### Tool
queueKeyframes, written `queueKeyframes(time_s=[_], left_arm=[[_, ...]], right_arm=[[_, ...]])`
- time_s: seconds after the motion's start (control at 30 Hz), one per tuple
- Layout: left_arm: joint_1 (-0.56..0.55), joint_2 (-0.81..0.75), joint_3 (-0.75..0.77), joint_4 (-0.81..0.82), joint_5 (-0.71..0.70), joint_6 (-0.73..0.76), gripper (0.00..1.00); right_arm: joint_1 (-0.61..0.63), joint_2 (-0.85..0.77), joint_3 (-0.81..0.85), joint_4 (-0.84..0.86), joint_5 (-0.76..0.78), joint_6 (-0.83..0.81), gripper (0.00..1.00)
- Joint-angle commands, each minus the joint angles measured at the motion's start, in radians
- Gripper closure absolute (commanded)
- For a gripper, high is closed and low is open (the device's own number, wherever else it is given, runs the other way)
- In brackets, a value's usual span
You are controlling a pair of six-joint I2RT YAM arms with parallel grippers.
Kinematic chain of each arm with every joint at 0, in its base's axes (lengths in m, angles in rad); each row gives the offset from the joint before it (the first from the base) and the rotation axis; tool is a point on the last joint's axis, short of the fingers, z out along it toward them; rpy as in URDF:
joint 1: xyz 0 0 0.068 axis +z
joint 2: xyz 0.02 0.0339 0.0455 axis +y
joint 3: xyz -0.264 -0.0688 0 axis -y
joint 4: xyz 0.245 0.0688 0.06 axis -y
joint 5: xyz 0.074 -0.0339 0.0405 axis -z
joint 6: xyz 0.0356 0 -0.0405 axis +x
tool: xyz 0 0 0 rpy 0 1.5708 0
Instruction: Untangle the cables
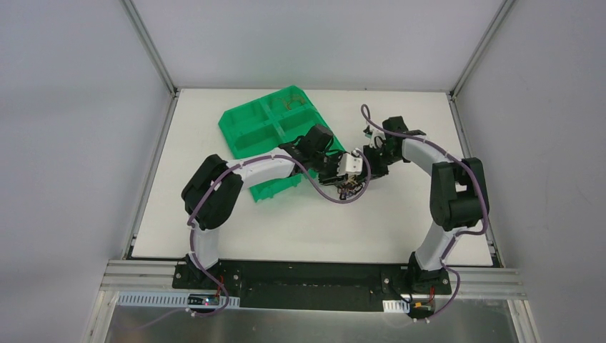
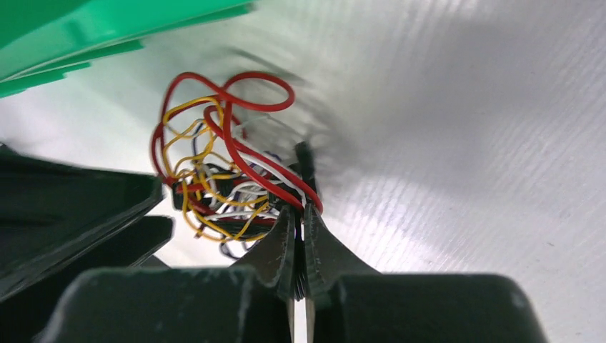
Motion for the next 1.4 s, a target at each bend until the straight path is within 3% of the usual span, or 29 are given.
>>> queueKeyframes(time_s=[0.0,0.37,0.43,0.53,0.57,0.7,0.97,1.37], left_arm=[[-0.005,-0.029,-0.014,0.067,0.001,-0.052,0.59],[-0.024,0.008,-0.053,0.031,0.010,0.021,0.58],[-0.027,-0.002,-0.073,0.031,0.016,0.016,0.66],[-0.036,-0.034,-0.103,0.053,0.034,-0.012,0.98],[-0.042,-0.051,-0.121,0.070,0.036,-0.018,1.00],[-0.064,-0.133,-0.159,0.153,0.015,-0.073,1.00],[-0.064,-0.335,-0.098,0.151,-0.042,-0.211,1.00],[-0.020,-0.480,0.091,0.084,-0.138,-0.369,1.00]], right_arm=[[0.000,-0.097,-0.012,-0.024,-0.091,-0.034,1.00],[-0.039,-0.160,-0.023,-0.053,-0.198,-0.054,1.00],[-0.049,-0.177,-0.011,-0.063,-0.226,-0.052,1.00],[-0.064,-0.199,0.001,-0.067,-0.259,-0.047,1.00],[-0.066,-0.202,0.006,-0.072,-0.265,-0.046,1.00],[-0.071,-0.194,0.024,-0.100,-0.204,-0.071,1.00],[-0.113,-0.109,-0.010,-0.078,0.131,-0.198,1.00],[-0.149,-0.003,-0.012,-0.062,0.274,-0.299,1.00]])
